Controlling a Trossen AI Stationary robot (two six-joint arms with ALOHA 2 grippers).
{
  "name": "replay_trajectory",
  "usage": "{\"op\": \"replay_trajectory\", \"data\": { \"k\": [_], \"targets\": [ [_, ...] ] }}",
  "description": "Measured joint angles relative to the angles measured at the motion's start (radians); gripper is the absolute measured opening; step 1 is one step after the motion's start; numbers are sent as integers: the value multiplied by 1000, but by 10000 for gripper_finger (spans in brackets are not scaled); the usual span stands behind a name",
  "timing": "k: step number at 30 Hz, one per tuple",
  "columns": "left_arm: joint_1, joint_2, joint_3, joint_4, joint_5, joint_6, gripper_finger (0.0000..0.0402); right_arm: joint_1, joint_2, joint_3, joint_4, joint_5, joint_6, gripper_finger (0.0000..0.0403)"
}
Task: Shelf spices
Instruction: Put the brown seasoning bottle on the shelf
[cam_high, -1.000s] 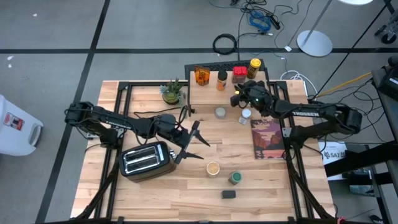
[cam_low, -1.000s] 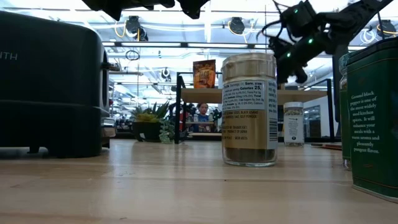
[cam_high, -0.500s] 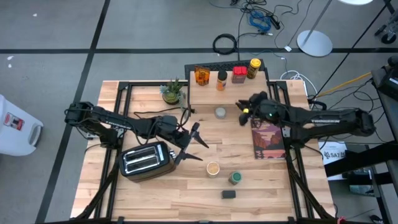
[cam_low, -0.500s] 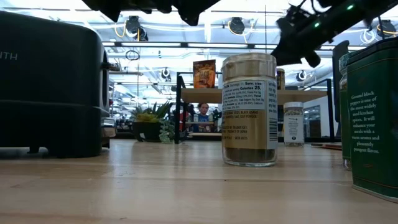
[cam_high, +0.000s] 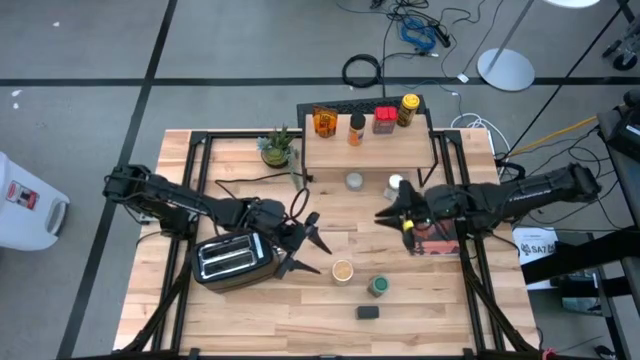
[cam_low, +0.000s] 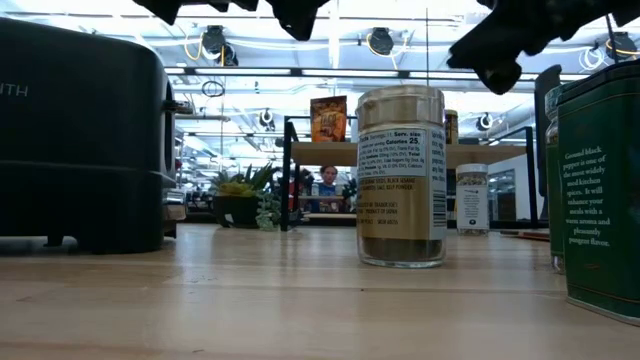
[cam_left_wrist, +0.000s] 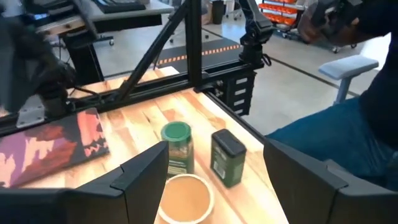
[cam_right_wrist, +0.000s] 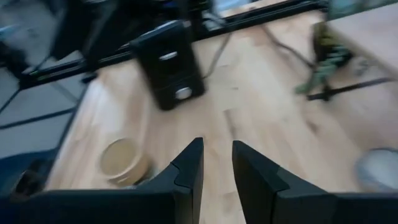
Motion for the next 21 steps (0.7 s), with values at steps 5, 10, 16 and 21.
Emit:
{"op": "replay_trajectory", "data": {
  "k": [5, 10, 16, 21],
  "targets": [
    [-35, 0, 0, 0, -55, -9, 272, 94, 0, 0, 1, -2, -5, 71],
    [-60, 0, 0, 1, -106, -44, 272, 181, 0, 0, 2, -2, -6, 71],
    [-76, 0, 0, -3, -161, -88, 272, 277, 0, 0, 2, -2, -3, 71],
    [-87, 0, 0, -28, -229, -89, 272, 339, 14, 0, 22, 21, -3, 71]
  ]
}}
